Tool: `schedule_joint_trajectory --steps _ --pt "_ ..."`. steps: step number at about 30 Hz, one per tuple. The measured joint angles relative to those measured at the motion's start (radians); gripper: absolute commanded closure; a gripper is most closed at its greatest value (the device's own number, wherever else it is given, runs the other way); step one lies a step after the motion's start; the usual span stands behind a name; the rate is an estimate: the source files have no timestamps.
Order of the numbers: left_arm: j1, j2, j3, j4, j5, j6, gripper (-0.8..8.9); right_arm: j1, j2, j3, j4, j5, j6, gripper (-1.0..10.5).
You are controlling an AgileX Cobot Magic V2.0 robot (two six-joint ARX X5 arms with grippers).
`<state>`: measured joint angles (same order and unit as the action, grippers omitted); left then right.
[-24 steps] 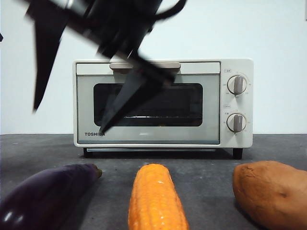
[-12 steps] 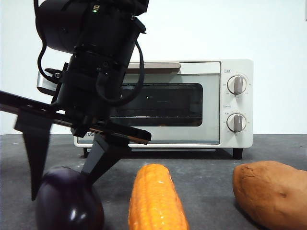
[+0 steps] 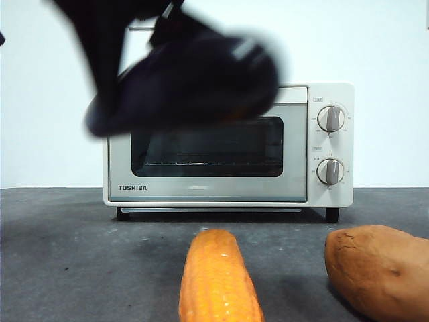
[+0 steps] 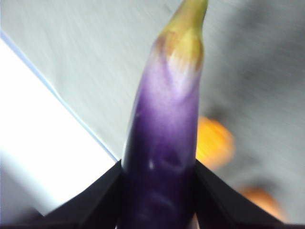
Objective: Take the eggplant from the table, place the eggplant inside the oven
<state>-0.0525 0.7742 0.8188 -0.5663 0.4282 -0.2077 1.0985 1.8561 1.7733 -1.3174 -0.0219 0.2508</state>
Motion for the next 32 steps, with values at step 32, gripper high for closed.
schedule_joint_trajectory --steps 32 --pt "-0.492 0.933 0.813 -0.135 -0.291 0.171 8.07 0.079 -0.772 -0.142 -0.026 0.574 -0.033 8.1"
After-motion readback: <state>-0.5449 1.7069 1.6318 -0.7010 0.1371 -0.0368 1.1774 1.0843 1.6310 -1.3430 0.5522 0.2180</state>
